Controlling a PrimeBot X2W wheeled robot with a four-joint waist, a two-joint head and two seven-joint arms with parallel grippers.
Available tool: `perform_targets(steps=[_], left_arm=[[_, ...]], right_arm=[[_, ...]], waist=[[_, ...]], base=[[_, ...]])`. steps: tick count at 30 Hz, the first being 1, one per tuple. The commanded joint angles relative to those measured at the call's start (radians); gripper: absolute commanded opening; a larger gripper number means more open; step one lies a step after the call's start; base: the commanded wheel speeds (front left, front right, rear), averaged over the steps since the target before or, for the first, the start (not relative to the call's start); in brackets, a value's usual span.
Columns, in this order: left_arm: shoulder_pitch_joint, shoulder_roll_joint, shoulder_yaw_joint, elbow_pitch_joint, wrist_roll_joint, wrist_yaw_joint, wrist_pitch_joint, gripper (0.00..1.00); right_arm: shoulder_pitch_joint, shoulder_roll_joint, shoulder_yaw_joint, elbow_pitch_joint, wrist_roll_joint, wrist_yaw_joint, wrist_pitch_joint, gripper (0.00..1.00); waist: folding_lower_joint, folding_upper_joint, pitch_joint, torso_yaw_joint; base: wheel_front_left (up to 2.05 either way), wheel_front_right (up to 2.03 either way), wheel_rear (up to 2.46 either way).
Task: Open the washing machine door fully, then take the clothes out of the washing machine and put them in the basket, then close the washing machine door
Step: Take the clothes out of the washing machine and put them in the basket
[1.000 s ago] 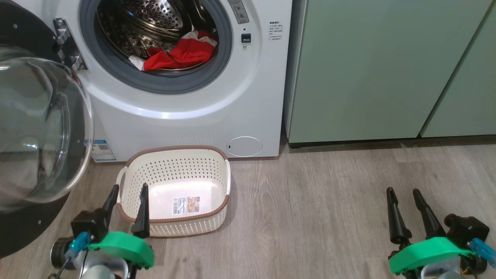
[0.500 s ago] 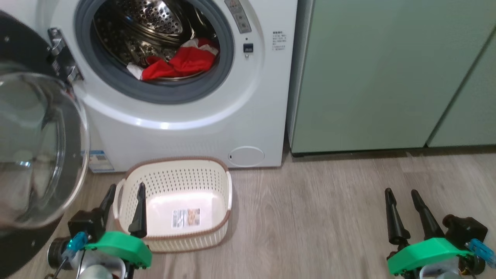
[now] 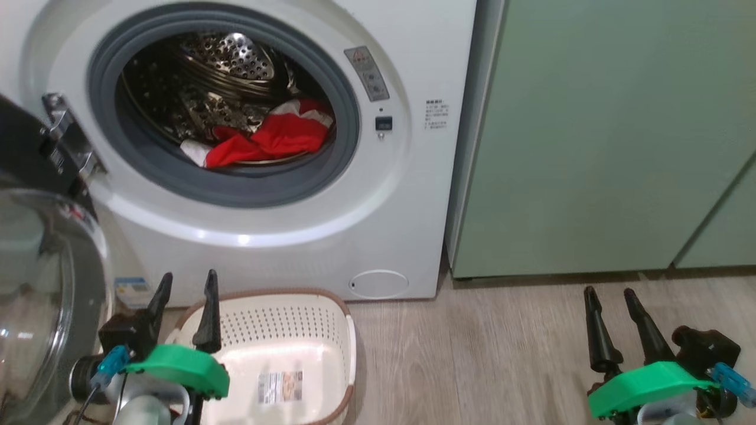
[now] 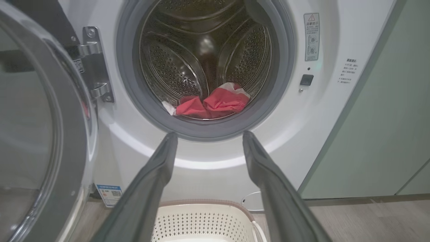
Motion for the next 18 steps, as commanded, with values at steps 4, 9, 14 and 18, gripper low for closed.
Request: perform_targets(steps=[4, 9, 14, 18], left_arm=[[-0.056, 0.004, 0.039, -0.017, 0.013, -0.004, -0.007, 1.0], [-0.062, -0.003, 0.043, -0.005, 0.022, -0.001, -0.007, 1.0], [-0.08, -0.006, 0.025, 0.073, 0.047, 0.014, -0.007, 1.0], [-0.151, -0.007, -0.001, 0.185, 0.064, 0.03, -0.007, 1.0]], right_arm=[[-0.033, -0.005, 0.025, -0.027, 0.005, -0.001, -0.009, 1.0], [-0.034, -0.006, 0.028, -0.029, 0.001, -0.001, -0.009, 1.0], [-0.039, -0.008, 0.028, -0.027, 0.001, -0.001, -0.009, 1.0], [-0.044, -0.011, 0.038, -0.023, 0.001, -0.001, -0.009, 1.0]], waist=[[0.0, 0.0, 0.005, 0.002], [0.0, 0.0, 0.013, 0.002], [0.0, 0.0, 0.022, -0.002], [0.0, 0.0, 0.04, -0.014]], base=[[1.01, -1.01, 0.0], [0.24, -0.24, 0.0], [0.0, 0.0, 0.0], [0.0, 0.0, 0.0]])
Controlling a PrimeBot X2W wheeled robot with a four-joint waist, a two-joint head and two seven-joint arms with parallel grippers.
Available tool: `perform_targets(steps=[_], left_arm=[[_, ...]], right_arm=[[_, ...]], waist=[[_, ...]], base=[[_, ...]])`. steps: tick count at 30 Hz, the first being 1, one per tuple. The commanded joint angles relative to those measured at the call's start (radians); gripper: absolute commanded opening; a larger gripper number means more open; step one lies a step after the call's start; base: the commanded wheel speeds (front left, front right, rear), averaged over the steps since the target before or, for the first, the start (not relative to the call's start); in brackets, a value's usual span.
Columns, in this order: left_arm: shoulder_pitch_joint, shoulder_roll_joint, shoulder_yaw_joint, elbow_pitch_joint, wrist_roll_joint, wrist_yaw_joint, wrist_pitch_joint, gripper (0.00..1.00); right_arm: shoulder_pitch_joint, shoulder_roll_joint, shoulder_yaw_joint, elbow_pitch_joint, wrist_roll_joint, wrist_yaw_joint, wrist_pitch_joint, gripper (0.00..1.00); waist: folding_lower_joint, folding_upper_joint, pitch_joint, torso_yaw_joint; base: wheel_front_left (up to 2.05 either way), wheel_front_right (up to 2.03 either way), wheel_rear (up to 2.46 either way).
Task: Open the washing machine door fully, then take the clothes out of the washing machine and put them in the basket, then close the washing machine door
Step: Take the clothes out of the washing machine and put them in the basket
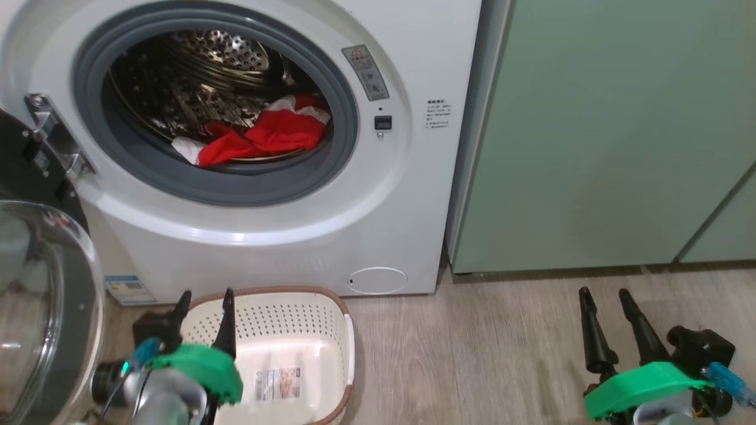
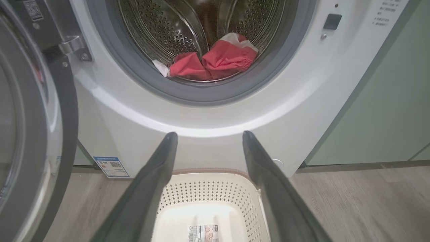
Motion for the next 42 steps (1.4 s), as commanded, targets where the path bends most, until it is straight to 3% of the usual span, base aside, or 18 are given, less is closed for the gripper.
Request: perform_targets(steps=[1, 8, 19, 34, 42], left_arm=[[-0.107, 0.01, 0.018, 0.008, 0.016, 0.015, -0.003, 1.0], [-0.262, 0.023, -0.023, 0.151, 0.044, 0.032, 0.135, 1.0], [-0.67, 0.099, -0.029, 0.266, 0.031, 0.038, 0.333, 1.0], [-1.11, 0.154, -0.004, 0.451, -0.035, 0.029, 0.438, 1.0], [-1.255, 0.177, -0.006, 0.54, -0.051, 0.037, 0.48, 1.0]], right_arm=[[-0.045, -0.011, 0.03, -0.025, 0.002, -0.001, -0.009, 1.0], [-0.064, -0.014, 0.039, -0.028, 0.003, -0.001, -0.009, 1.0], [-0.165, 0.0, 0.027, -0.056, 0.005, -0.001, -0.009, 1.0], [-0.303, 0.018, 0.046, -0.087, 0.004, -0.001, -0.009, 1.0], [-0.332, 0.026, 0.049, -0.099, 0.005, -0.001, -0.009, 1.0]], waist=[[0.0, 0.0, 0.014, -0.012], [0.0, 0.0, 0.068, -0.048], [0.0, 0.0, 0.295, -0.13], [0.0, 0.0, 0.543, -0.193], [0.0, 0.0, 0.63, -0.225]], base=[[0.0, 0.0, 0.0], [0.0, 0.0, 0.0], [0.0, 0.0, 0.0], [0.0, 0.0, 0.0], [0.0, 0.0, 0.0]])
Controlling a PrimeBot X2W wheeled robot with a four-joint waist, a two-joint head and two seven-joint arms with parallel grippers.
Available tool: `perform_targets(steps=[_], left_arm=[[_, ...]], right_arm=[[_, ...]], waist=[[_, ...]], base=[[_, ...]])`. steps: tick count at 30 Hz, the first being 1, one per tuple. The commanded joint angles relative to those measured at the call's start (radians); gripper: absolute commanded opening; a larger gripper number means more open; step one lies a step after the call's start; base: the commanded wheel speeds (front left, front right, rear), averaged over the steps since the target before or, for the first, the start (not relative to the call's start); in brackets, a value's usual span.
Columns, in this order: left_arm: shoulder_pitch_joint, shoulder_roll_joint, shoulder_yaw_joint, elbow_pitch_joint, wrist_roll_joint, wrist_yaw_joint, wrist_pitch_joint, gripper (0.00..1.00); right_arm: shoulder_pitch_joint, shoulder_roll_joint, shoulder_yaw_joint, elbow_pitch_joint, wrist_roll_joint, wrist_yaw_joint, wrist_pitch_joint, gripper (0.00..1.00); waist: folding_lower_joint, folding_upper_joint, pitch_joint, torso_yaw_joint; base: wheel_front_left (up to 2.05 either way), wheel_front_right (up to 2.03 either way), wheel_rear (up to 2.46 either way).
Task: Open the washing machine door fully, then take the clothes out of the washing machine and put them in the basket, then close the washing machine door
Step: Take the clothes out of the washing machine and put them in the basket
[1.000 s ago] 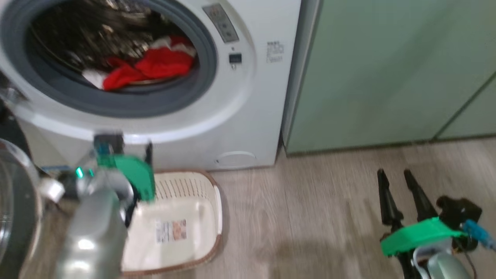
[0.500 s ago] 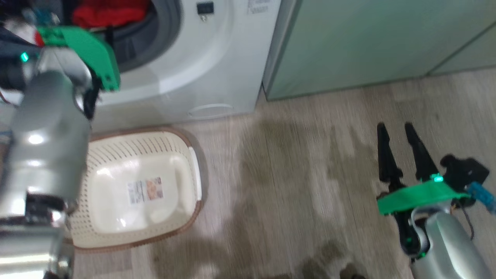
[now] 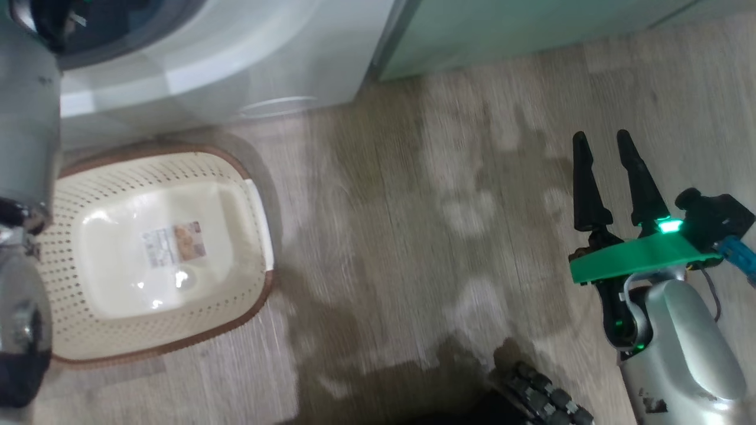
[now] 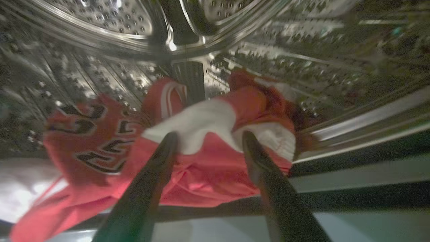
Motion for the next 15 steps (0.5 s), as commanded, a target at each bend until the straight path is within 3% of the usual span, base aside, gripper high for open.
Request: perform_targets(steps=[1, 14, 15], left_arm=[[-0.048, 0.05, 0.007, -0.005, -0.011, 0.005, 0.015, 1.0], [-0.074, 0.095, 0.018, 0.089, -0.042, 0.034, 0.125, 1.0], [-0.071, 0.093, 0.016, 0.092, -0.044, 0.03, 0.133, 0.8]], right_arm=[[0.003, 0.004, 0.021, -0.031, 0.004, -0.001, -0.009, 1.0], [-0.005, 0.022, 0.021, -0.039, 0.008, -0.001, -0.009, 1.0], [-0.006, 0.023, 0.02, -0.039, 0.008, -0.001, -0.009, 1.0]], waist=[[-0.0002, 0.0, 0.038, -0.023], [-0.0002, 0.0, 0.085, -0.062], [-0.0002, 0.0, 0.086, -0.062]], base=[[0.0, 0.0, 0.0], [0.0, 0.0, 0.0], [0.0, 0.0, 0.0]])
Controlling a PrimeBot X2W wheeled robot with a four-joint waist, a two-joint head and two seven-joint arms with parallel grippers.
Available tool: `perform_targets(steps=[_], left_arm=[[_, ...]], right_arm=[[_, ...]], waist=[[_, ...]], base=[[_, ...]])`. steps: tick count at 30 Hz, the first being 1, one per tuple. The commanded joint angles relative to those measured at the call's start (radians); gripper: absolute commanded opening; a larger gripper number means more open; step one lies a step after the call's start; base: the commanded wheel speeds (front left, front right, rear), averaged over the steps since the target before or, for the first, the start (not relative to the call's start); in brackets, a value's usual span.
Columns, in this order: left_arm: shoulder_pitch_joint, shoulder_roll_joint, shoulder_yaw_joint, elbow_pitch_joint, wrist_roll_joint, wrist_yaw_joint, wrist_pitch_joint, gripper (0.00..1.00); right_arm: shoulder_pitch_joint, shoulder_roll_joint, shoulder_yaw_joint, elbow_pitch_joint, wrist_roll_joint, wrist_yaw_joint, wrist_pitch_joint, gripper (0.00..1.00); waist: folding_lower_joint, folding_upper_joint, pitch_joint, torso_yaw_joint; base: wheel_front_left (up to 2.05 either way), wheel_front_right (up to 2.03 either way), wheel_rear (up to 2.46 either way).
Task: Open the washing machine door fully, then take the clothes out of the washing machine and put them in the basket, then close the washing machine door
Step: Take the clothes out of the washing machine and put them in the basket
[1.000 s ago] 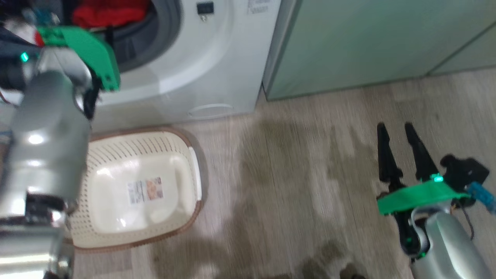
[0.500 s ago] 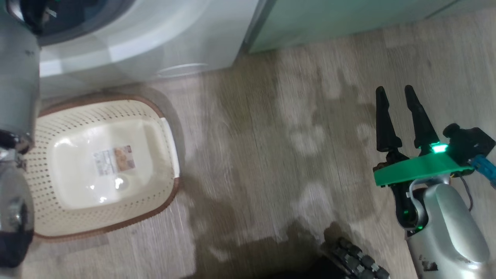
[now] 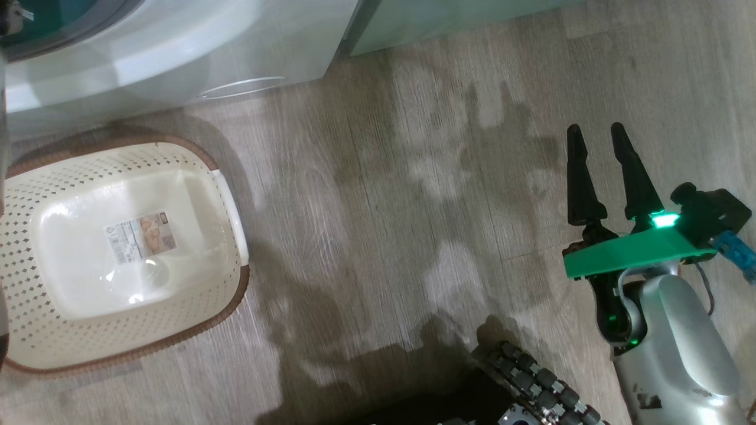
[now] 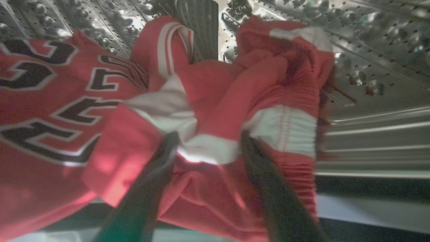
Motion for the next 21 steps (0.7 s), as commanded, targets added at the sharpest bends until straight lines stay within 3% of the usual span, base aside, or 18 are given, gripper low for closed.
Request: perform_targets(steps=[1, 2, 11, 21], left_arm=[[0.007, 0.031, -0.002, -0.004, -0.005, -0.005, 0.014, 0.49], [0.012, 0.031, -0.007, -0.002, -0.003, -0.008, 0.015, 0.0], [0.062, 0.0, -0.027, 0.002, -0.011, -0.036, -0.093, 0.0], [0.235, -0.066, -0.086, 0.006, 0.006, -0.072, -0.274, 0.0]], right_arm=[[0.009, 0.004, 0.014, -0.031, 0.006, -0.001, -0.009, 1.0], [0.008, 0.005, 0.014, -0.031, 0.007, -0.001, -0.009, 1.0], [0.017, -0.004, -0.004, -0.019, 0.005, -0.001, -0.009, 1.0], [0.09, -0.026, -0.009, 0.007, 0.01, -0.001, -0.009, 1.0]], waist=[[-0.0001, 0.0, 0.0, -0.001], [-0.0001, 0.0, 0.0, -0.001], [-0.0001, 0.0, -0.056, 0.024], [-0.0001, 0.0, -0.233, 0.084]], base=[[0.0, 0.0, 0.0], [0.0, 0.0, 0.0], [0.0, 0.0, 0.0], [0.0, 0.0, 0.0]])
